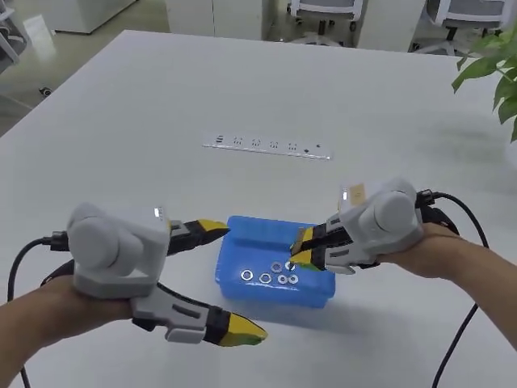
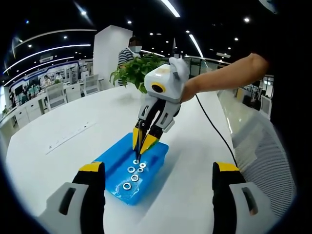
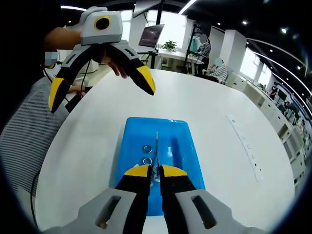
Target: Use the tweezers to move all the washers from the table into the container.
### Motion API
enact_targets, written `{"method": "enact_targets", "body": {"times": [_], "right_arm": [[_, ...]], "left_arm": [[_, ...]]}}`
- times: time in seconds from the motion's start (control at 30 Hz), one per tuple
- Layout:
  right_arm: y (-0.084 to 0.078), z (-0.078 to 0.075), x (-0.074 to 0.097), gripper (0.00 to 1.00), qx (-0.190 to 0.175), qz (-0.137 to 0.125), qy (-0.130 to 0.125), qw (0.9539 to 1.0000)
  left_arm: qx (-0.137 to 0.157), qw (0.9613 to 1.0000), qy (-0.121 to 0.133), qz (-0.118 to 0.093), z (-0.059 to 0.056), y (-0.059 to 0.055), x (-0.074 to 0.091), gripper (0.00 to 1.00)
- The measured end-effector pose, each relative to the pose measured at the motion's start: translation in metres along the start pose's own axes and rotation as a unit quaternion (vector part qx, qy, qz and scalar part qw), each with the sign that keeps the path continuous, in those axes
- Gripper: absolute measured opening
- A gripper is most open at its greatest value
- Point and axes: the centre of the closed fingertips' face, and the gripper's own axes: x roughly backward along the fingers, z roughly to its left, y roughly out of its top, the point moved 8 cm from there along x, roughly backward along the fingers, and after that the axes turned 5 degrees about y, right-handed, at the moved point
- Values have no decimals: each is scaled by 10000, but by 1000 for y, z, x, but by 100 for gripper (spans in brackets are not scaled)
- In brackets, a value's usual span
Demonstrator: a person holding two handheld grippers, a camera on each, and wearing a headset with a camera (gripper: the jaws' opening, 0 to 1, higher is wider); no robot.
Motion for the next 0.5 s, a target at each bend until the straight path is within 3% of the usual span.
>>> {"method": "enact_targets", "body": {"times": [0.33, 0.5], "right_arm": [[-7, 0, -6, 8, -79, 6, 14, 10000], [-9, 1, -8, 8, -112, -12, 20, 9999]], "left_arm": [[-74, 9999, -73, -36, 6, 10, -10, 89], [-109, 9998, -135, -43, 16, 11, -19, 83]]}}
